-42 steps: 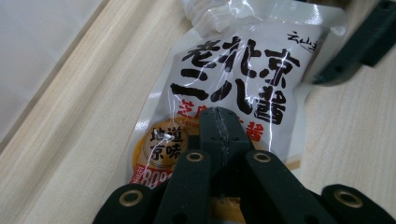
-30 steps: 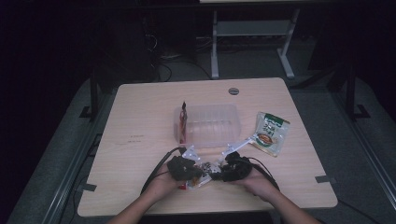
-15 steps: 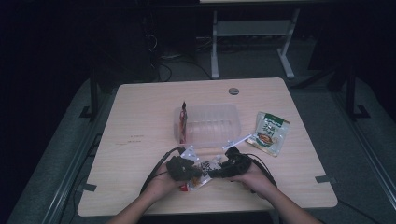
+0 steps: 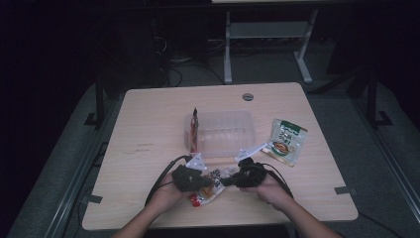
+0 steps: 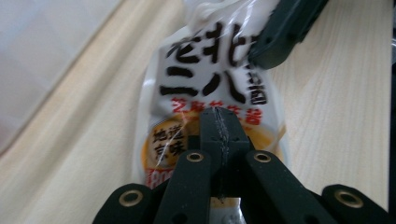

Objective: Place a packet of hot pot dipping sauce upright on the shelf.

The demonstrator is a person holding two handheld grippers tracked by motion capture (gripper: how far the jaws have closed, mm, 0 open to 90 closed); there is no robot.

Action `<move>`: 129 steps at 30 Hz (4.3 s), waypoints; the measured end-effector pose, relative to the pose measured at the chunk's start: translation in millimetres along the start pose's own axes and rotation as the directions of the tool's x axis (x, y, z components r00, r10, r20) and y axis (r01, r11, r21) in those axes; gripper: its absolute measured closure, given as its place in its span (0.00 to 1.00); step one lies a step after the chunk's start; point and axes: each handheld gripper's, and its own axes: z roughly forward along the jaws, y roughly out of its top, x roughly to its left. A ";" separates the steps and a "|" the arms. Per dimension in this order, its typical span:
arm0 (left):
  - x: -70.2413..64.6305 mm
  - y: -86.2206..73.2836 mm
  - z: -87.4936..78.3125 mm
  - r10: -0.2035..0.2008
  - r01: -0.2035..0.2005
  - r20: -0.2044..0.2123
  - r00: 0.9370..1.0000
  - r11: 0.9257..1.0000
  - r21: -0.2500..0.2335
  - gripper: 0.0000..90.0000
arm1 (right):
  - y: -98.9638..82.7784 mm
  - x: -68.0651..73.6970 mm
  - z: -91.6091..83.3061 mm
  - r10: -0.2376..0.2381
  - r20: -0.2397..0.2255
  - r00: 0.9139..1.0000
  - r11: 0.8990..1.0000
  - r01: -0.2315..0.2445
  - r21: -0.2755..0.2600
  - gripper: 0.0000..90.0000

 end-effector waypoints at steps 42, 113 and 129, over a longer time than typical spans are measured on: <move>5.0 -9.5 -34.5 -0.050 0.056 0.083 0.995 0.996 -0.063 0.62 | 35.3 24.8 -66.5 -0.189 -0.044 0.981 0.950 0.171 -0.260 0.98; 19.4 -49.7 -52.0 -0.068 0.068 0.021 0.997 0.997 -0.043 0.42 | 103.1 -52.7 -26.2 -0.108 0.128 0.986 0.956 0.138 -0.260 0.98; 18.1 -51.2 -51.6 -0.076 0.077 0.019 0.997 0.996 -0.041 0.42 | 99.8 -54.0 -17.1 -0.107 0.135 0.985 0.959 0.138 -0.249 0.93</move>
